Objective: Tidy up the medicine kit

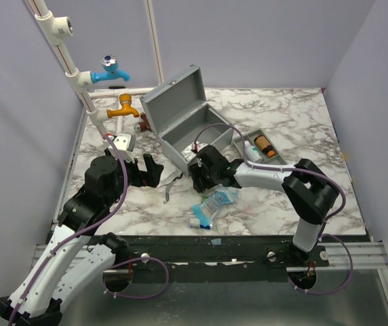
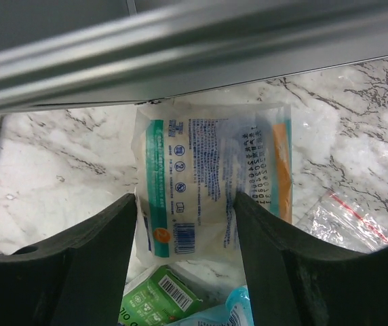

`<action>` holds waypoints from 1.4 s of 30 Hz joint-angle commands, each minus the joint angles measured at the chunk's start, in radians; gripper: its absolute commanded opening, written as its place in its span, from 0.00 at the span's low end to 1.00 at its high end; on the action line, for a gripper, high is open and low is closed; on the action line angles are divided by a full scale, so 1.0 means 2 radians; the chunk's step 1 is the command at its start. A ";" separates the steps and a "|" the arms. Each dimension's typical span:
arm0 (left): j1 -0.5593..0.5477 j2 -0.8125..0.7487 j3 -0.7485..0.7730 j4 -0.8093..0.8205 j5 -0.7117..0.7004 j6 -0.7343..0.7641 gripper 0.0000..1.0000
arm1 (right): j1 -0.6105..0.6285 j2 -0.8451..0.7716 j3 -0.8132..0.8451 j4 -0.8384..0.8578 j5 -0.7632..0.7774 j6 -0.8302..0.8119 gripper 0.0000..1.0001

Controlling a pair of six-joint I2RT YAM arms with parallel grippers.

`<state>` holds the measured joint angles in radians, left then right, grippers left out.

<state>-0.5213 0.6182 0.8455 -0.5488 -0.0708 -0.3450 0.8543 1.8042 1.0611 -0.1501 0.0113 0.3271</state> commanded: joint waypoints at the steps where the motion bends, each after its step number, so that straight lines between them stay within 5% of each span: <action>1: 0.004 -0.001 -0.002 0.010 0.011 -0.002 0.98 | 0.022 0.027 0.007 -0.010 0.054 -0.018 0.63; 7: 0.005 -0.001 -0.002 0.010 0.012 -0.002 0.99 | 0.034 0.044 0.014 -0.023 0.084 -0.019 0.55; 20: 0.007 0.000 -0.003 0.010 0.015 -0.002 0.99 | 0.035 0.033 0.010 -0.031 0.092 -0.019 0.01; 29: 0.008 -0.001 -0.002 0.010 0.016 -0.003 0.98 | 0.035 -0.044 0.014 -0.088 0.114 -0.031 0.01; 42: 0.009 -0.003 -0.002 0.012 0.021 -0.006 0.99 | 0.034 -0.123 0.048 -0.179 0.246 -0.078 0.01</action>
<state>-0.5095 0.6182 0.8448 -0.5476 -0.0525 -0.3485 0.9169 1.5894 1.0996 -0.4419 0.3836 0.2203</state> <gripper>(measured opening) 0.985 0.086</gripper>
